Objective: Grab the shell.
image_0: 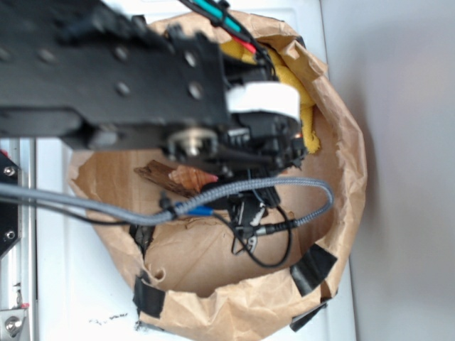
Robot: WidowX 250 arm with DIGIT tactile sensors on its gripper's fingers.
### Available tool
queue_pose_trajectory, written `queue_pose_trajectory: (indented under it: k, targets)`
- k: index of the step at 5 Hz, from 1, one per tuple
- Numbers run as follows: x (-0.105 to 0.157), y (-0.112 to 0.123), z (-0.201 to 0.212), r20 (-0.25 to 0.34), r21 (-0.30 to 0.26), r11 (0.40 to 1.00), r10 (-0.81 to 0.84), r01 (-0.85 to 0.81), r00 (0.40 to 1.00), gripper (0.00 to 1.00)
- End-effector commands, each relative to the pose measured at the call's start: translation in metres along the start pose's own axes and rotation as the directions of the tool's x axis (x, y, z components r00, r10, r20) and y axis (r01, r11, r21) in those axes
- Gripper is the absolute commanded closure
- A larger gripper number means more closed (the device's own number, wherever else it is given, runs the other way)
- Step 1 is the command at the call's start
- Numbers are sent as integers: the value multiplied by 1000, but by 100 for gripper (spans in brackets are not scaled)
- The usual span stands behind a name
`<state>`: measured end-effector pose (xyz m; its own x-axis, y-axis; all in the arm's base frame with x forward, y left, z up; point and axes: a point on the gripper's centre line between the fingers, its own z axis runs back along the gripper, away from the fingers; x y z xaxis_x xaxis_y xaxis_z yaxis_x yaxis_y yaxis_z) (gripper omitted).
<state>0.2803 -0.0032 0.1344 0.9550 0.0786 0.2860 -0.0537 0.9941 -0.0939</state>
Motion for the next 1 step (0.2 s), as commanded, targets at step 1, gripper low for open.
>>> queue_pose_trajectory:
  k: [1]
  targets:
    - [1,-10,37,47,78,996,-38,35,998,70]
